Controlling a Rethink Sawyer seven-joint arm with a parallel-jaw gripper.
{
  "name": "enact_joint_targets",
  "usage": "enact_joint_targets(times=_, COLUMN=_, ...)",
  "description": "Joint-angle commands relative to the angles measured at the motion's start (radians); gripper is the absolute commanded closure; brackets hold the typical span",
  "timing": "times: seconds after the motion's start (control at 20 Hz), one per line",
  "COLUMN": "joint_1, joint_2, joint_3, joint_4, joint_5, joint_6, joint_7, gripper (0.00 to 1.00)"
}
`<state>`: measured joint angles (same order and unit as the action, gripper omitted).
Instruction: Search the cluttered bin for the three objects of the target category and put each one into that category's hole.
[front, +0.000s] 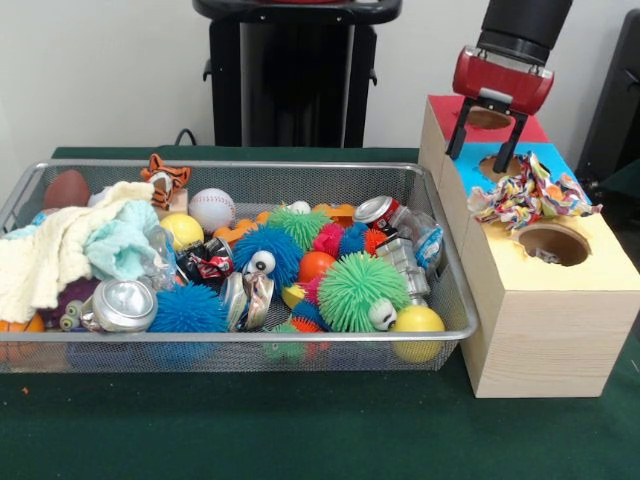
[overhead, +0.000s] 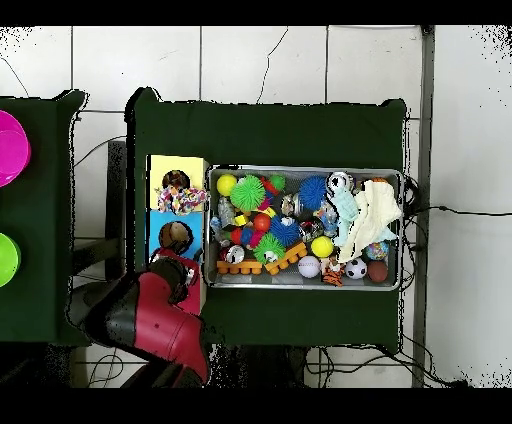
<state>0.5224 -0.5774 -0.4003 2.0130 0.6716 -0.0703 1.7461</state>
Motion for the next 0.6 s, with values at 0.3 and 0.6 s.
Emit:
enact_joint_targets(times=0.3, joint_1=0.051, joint_2=0.084, joint_3=-0.05, joint_4=-0.182, joint_5=0.093, joint_6=0.208, joint_7=0.245, gripper=0.0)
enact_joint_targets(times=0.6, joint_1=0.063, joint_2=0.072, joint_3=-0.095, joint_4=-0.216, joint_5=0.073, joint_6=0.293, joint_7=0.263, gripper=0.0)
